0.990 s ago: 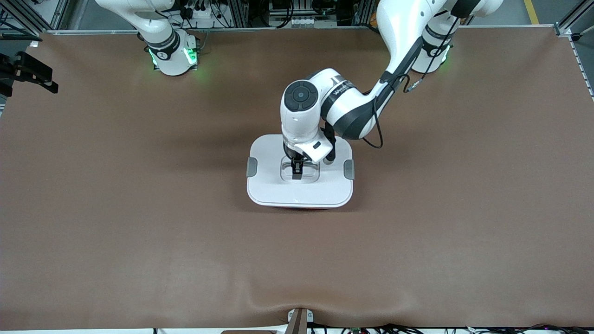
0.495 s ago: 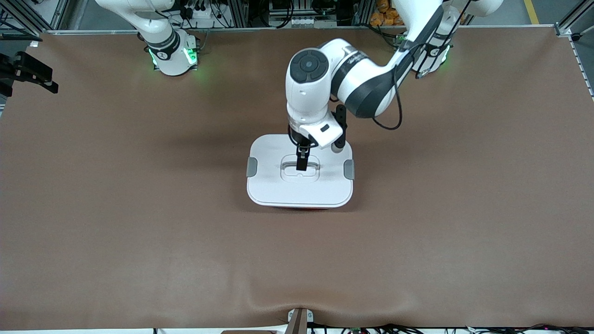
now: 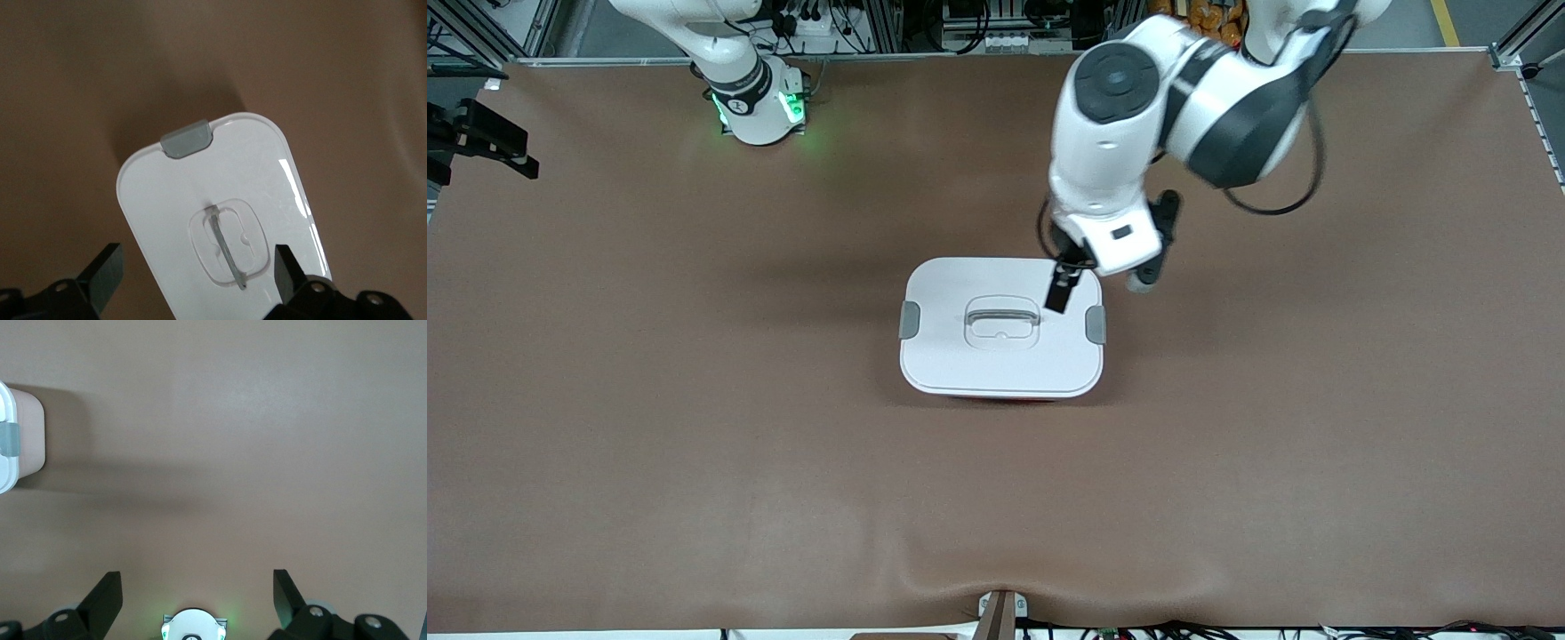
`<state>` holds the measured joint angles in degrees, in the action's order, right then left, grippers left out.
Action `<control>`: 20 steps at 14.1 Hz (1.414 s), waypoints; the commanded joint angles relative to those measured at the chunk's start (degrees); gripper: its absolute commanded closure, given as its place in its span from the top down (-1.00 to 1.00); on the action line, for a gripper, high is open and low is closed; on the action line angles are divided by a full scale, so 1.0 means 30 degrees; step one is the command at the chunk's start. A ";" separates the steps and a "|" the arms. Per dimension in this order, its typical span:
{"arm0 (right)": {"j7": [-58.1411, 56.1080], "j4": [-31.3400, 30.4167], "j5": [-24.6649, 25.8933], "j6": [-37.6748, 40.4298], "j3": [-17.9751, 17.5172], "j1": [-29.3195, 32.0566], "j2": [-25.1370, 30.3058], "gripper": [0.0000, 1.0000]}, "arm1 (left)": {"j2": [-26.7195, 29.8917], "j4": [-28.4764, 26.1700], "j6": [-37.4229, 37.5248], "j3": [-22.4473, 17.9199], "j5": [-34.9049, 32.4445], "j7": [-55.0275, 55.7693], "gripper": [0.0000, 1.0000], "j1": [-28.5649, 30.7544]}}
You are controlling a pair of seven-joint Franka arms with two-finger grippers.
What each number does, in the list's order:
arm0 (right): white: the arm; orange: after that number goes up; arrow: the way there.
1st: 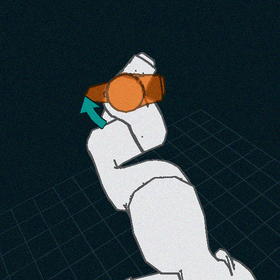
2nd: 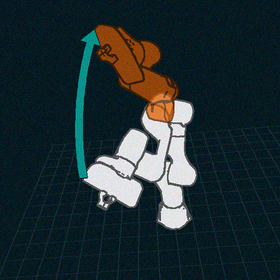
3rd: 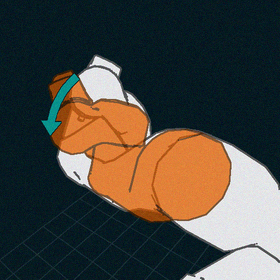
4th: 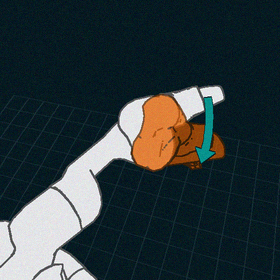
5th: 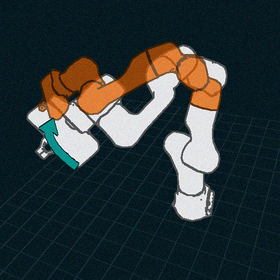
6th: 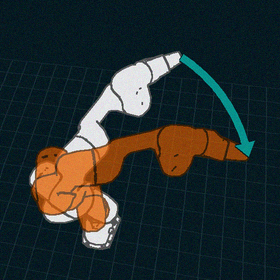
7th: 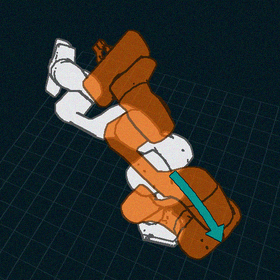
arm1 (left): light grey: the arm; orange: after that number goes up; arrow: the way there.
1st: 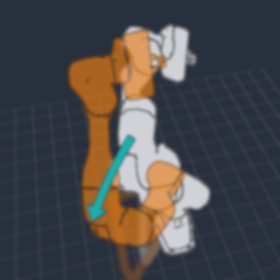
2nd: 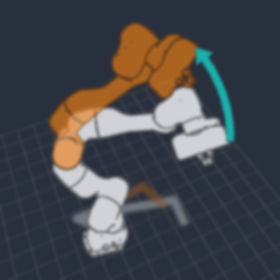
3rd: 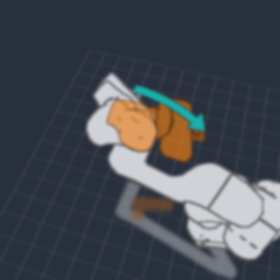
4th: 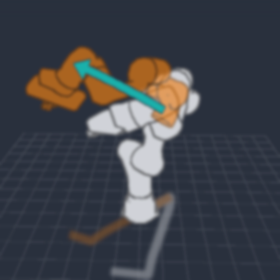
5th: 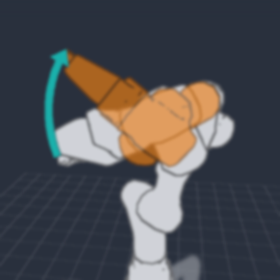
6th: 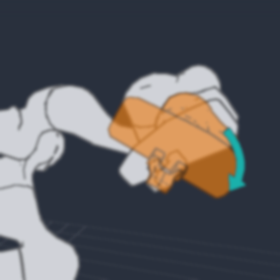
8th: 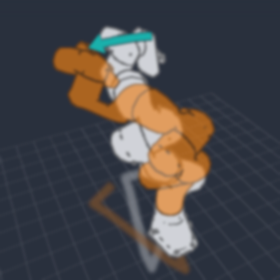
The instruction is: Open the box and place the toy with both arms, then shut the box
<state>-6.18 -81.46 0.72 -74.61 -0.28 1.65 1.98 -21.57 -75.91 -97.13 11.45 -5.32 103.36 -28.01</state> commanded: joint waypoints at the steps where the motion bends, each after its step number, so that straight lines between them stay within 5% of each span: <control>1: -0.0019 -0.0445 -0.0385 -0.0002 -0.0112 0.0270 0.0513 1.00 | 0.1151 -0.0332 0.1113 -0.0036 0.0338 -0.4699 1.00 0.1217; 12: -0.0019 -0.0445 -0.0385 -0.0002 -0.0112 0.0241 0.0513 1.00 | 0.2471 -0.0303 0.2757 -0.0007 0.0163 -1.2590 1.00 0.6609; 20: -0.0019 -0.0416 -0.0502 -0.0002 -0.0141 0.0183 0.0484 1.00 | 0.4111 -0.0333 0.4042 -0.0094 0.0163 -1.7159 1.00 0.8193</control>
<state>-6.18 -81.48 0.33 -74.61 -0.35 1.65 1.98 -11.25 -75.93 -86.55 10.95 -5.18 56.16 -5.26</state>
